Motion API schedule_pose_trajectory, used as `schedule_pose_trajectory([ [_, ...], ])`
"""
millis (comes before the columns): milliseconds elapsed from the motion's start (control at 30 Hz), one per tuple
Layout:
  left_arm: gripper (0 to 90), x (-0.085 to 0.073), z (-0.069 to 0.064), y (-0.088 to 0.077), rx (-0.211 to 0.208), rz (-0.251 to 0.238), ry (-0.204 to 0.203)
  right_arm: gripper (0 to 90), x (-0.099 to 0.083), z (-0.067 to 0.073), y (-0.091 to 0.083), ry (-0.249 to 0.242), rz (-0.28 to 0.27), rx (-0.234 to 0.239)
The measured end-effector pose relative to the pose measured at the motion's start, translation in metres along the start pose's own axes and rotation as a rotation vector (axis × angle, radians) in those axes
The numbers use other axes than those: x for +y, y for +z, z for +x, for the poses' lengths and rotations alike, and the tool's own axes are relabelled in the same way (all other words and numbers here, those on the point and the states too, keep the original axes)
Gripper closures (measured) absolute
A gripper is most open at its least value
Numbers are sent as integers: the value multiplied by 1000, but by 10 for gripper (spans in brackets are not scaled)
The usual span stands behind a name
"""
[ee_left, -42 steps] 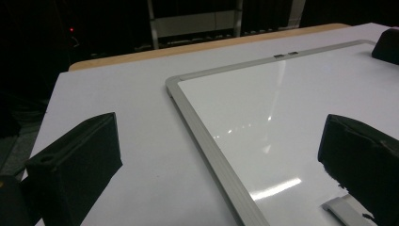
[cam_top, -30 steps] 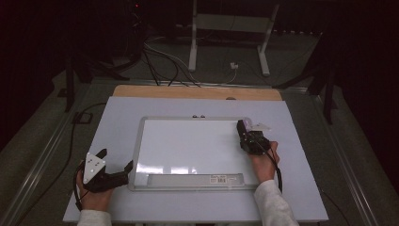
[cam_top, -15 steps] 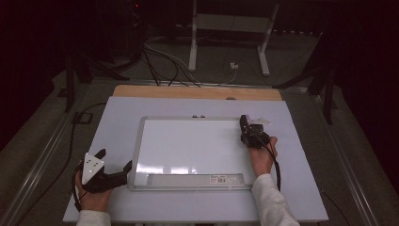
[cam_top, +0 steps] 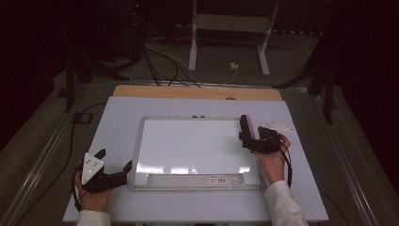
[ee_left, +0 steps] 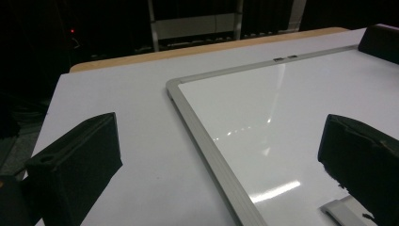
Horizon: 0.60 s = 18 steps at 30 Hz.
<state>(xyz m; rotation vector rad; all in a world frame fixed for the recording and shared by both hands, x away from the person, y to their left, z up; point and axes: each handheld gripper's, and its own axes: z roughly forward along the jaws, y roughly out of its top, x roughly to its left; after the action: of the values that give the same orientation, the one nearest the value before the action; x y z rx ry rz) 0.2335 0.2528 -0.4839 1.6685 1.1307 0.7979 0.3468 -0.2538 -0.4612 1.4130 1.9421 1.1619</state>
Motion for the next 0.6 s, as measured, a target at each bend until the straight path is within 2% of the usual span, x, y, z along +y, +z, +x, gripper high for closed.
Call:
schedule_pose_trajectory([
  [33, 7, 0, 0, 0, -1, -3, -4, 136, -2, -1, -6, -12, -11, 12],
  [200, 7, 4, 1, -3, -4, -21, -20, 118, -20, -10, -36, -1, -77, 56],
  [400, 7, 9, 4, -3, 17, -40, -46, 98, -48, -19, -65, 16, -140, 49],
  [500, 7, 12, 5, -5, 28, -58, -62, 60, -53, -22, -77, 37, -157, 47],
  [600, 6, 14, 5, -7, 40, -68, -64, 34, -58, -23, -87, 31, -175, 45],
])
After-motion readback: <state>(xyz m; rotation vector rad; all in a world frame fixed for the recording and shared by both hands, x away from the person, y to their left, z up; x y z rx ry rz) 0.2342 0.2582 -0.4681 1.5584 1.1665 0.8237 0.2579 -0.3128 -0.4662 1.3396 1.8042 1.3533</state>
